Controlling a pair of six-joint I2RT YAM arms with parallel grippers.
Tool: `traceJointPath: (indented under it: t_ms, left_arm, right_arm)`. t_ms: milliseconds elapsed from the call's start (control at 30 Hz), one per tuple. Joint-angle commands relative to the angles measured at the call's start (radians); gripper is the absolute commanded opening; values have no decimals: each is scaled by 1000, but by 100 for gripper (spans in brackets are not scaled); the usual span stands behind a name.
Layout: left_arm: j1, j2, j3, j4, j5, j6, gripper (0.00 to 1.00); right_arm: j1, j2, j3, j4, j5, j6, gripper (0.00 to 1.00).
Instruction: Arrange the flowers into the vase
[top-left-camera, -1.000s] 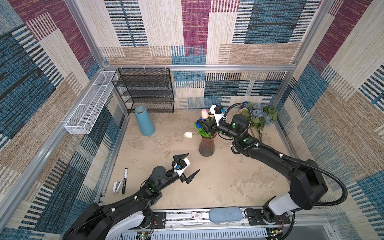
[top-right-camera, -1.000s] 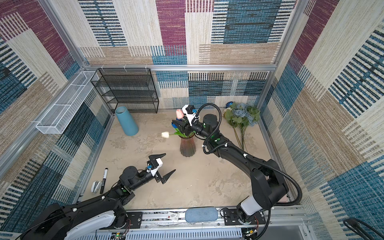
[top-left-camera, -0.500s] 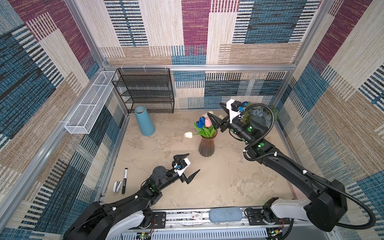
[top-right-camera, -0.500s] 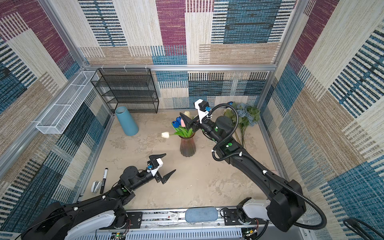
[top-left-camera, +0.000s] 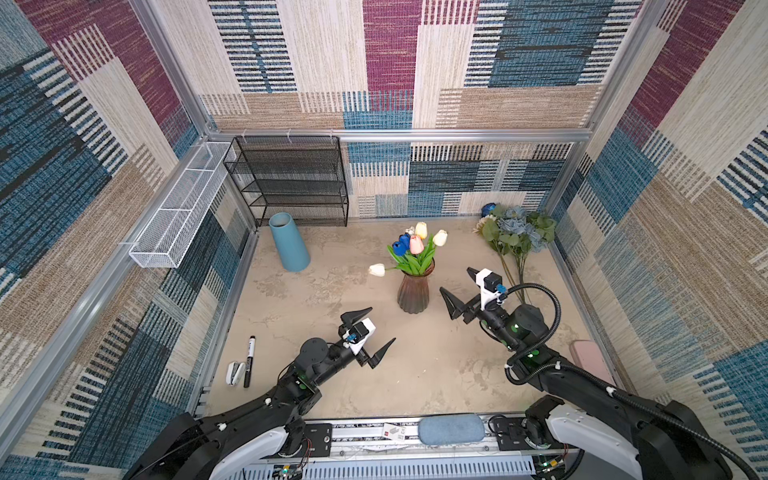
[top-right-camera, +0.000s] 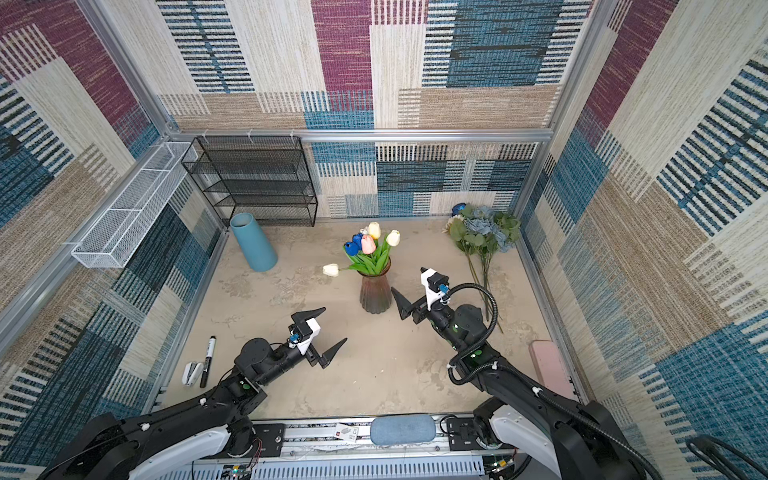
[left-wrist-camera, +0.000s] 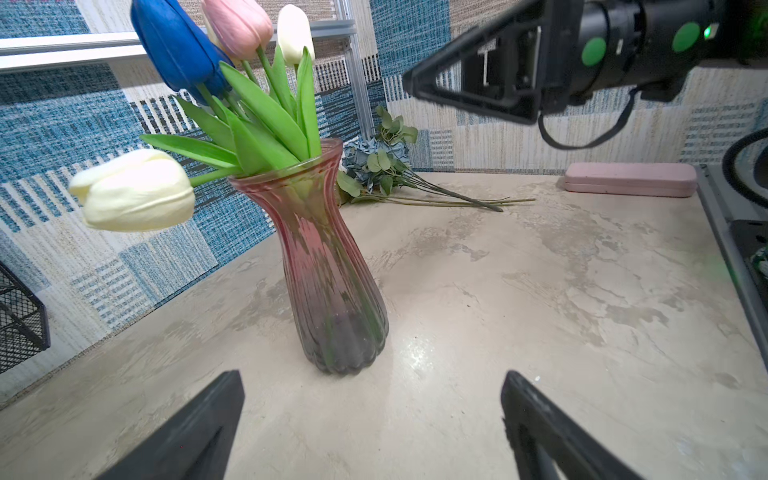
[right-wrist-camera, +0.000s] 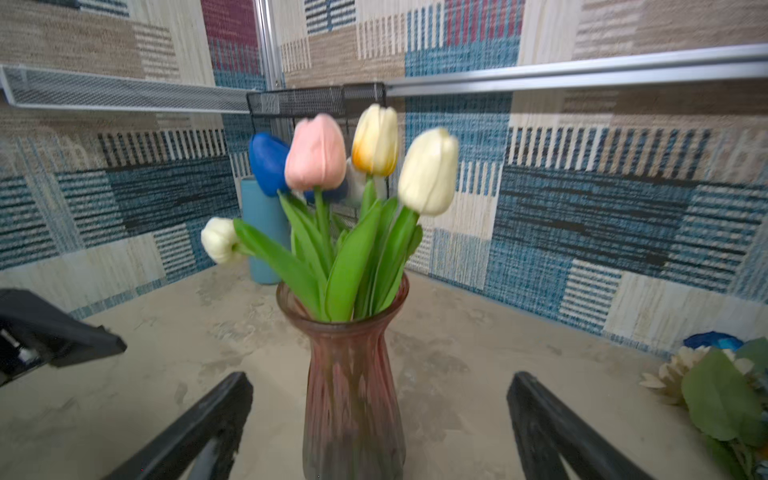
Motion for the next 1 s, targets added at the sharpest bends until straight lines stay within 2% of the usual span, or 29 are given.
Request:
traceJointPath:
  t_ms: [0, 100, 267, 400, 833, 967]
  left_arm:
    - [1, 26, -6, 100, -31, -10, 99]
    - [0, 32, -28, 147, -63, 10, 99]
    - [1, -13, -7, 58, -47, 11, 99]
    - [0, -23, -12, 59, -47, 10, 99]
    - [0, -33, -12, 50, -46, 9, 99]
    - [1, -41, -12, 38, -49, 13, 99]
  right_arm:
    - [1, 109, 1, 164, -87, 6, 100]
    - [1, 242, 27, 249, -103, -4, 100]
    - [2, 413, 119, 323, -129, -29, 100]
    - [2, 516, 188, 358, -163, -40, 100]
    - [31, 732, 380, 360, -166, -117, 100]
    - [31, 778, 424, 367, -165, -119, 93]
